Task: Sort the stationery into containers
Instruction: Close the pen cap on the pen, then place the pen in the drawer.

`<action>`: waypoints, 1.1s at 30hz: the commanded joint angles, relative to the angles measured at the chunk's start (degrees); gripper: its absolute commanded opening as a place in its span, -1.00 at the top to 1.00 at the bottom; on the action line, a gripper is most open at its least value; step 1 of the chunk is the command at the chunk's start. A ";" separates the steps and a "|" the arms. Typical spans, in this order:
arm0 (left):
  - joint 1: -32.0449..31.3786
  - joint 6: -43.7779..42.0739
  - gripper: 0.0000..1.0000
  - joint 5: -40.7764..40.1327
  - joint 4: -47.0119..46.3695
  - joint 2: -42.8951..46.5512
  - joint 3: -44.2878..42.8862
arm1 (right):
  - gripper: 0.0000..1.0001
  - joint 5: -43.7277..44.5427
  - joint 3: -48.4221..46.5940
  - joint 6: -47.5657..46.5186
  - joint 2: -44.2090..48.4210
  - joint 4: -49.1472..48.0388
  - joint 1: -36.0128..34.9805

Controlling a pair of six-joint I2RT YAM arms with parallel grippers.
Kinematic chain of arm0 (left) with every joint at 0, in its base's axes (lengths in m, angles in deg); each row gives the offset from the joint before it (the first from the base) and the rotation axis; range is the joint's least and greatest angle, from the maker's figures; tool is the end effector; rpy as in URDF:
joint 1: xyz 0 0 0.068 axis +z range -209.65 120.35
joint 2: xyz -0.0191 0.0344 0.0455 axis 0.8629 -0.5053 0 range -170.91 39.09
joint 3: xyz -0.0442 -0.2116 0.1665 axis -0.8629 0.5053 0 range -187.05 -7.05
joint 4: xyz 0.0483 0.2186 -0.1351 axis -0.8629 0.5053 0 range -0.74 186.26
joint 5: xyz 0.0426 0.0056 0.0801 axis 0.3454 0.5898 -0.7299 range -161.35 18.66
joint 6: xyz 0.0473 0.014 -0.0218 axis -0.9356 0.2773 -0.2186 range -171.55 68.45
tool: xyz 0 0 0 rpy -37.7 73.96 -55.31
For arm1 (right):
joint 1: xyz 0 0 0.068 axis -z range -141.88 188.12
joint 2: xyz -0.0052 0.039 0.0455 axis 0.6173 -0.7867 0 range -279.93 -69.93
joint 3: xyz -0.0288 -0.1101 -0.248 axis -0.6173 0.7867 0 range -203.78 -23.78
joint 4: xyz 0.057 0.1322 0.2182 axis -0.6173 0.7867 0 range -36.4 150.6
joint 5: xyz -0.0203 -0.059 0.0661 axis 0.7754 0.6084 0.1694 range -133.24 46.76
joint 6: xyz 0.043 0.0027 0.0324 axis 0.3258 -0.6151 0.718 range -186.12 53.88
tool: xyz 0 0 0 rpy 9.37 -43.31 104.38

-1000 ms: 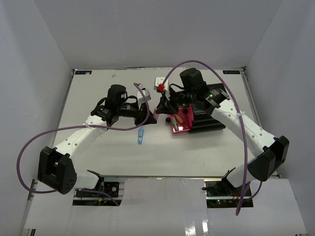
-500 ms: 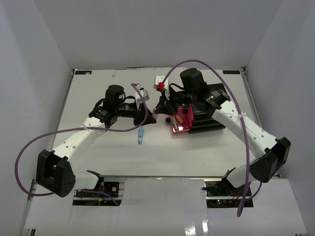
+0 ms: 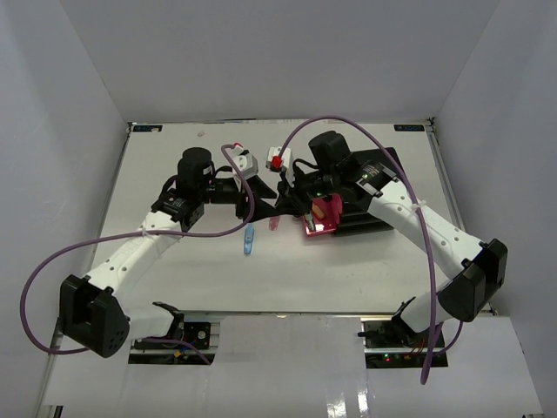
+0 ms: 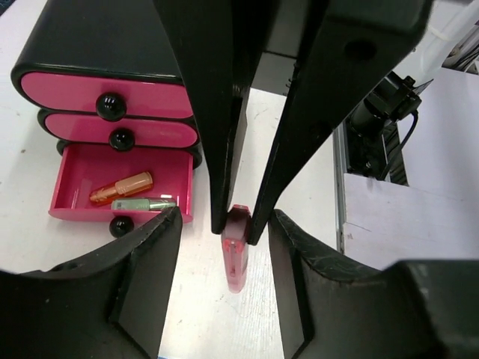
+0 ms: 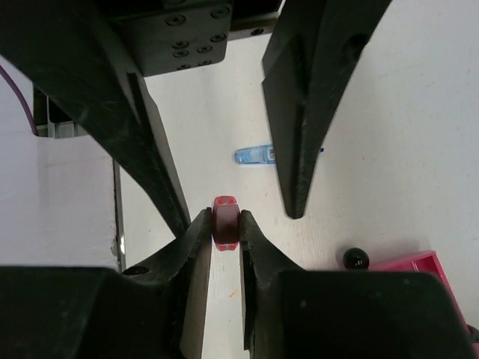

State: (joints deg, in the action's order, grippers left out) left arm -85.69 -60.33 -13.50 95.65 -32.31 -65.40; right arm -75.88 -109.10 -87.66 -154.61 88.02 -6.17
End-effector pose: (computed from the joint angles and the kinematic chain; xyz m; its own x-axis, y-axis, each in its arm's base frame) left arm 0.2344 -0.1482 0.3359 -0.1504 0.1639 -0.9749 0.9854 0.1039 -0.1345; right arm 0.2201 0.2415 0.3812 -0.0364 -0.4675 -0.8833 -0.9916 0.1268 -0.0263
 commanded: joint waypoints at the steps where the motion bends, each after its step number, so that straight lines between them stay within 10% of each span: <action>1: 0.11 -0.28 -0.27 0.87 -1.74 2.58 0.25 | 0.85 0.82 -0.02 0.88 0.40 0.83 -0.27; 13: 0.11 1.74 -0.93 -11.06 -0.41 7.49 7.00 | 0.85 15.84 -0.11 4.57 0.40 -0.31 1.49; 26: 1.26 10.09 -0.96 -46.39 -2.27 12.33 16.33 | 0.85 37.47 4.90 9.14 -3.73 -2.51 2.19; 33: 1.26 9.83 -0.96 -52.47 -1.12 10.75 15.90 | 0.85 40.55 3.58 13.62 -10.06 2.06 2.46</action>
State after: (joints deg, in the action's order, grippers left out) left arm -84.58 -51.23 -59.79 93.59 -21.44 -49.22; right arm -38.72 -103.92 -77.19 -162.76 87.78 -4.12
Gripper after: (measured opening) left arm 0.979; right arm 0.220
